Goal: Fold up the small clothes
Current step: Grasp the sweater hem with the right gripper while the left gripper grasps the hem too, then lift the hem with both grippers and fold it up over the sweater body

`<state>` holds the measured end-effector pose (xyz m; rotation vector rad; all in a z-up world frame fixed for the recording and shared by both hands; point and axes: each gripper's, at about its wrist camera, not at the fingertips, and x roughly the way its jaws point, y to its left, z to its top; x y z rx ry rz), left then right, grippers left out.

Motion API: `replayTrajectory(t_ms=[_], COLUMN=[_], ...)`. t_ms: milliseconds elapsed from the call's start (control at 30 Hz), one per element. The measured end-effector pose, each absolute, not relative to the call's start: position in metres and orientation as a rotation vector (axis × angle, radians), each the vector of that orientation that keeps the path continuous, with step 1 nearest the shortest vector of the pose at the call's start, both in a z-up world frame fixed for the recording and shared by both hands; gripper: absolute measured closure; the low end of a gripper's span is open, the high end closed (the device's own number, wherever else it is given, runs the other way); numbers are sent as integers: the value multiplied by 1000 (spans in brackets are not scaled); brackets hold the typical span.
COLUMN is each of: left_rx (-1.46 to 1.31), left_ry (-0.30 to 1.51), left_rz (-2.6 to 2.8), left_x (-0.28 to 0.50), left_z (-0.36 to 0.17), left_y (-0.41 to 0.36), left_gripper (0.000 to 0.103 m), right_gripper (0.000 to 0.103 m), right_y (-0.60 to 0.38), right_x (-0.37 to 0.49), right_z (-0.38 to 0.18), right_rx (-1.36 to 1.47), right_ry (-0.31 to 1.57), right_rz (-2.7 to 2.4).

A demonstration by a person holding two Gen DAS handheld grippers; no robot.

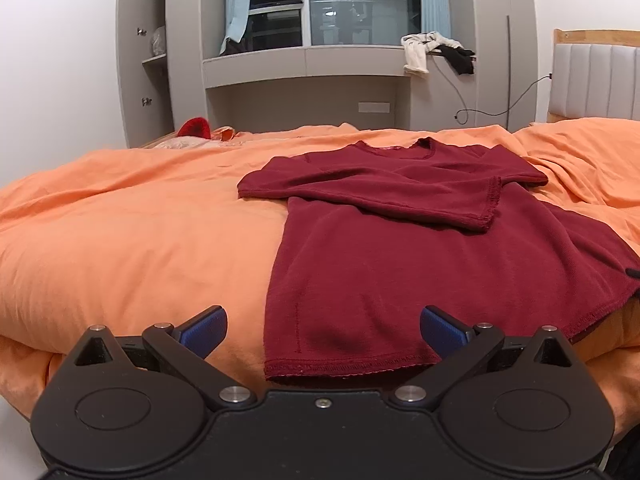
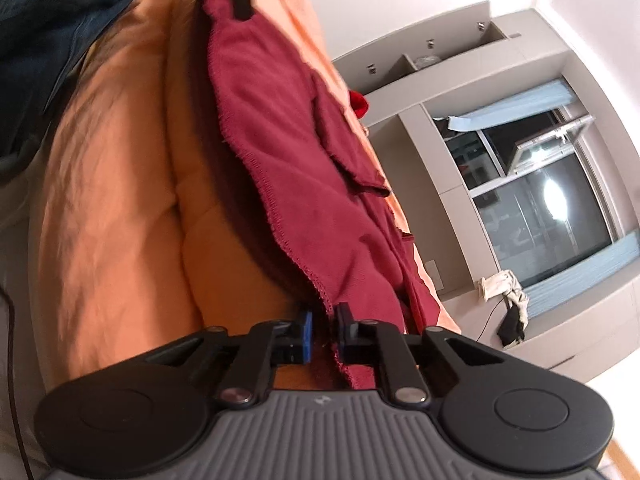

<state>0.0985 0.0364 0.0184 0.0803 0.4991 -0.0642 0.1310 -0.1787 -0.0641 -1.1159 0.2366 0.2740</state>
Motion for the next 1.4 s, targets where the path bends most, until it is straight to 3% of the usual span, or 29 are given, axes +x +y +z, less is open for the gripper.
replayTrajectory(t_ms=[467,733,867,1033,1100,1233,1367,1400], left_rx=[501,562,540,511,522,504,475,460], left_ry=[388,504,533,485,471,475,465,457], left_rz=[-255,-141,-81,-36,-5,31,41,28], left_x=[72,102,114,108,107,105,105,104], left_z=[-1,-14,-14,-4,-2,6,15,17], left_y=[-33,-48,-46,-38,-35,-22,-9,-6], left_gripper=[0,2,11,37,54,65,96,97], right_gripper=[93,93,93,93,93,93,93,93], right_y=[-220,-225,-227,-229,-231,-235,-237,-236], right_x=[137,132,130,123,122,121,121,120], right_z=[22,36,37,39,40,43,44,44], right_rx=[-535,-479,-467,-454,-446,-426,-417,-419], right_ry=[229,202,198,181,176,170,172,174], right_rz=[294,290,285,270,263,251,244,243])
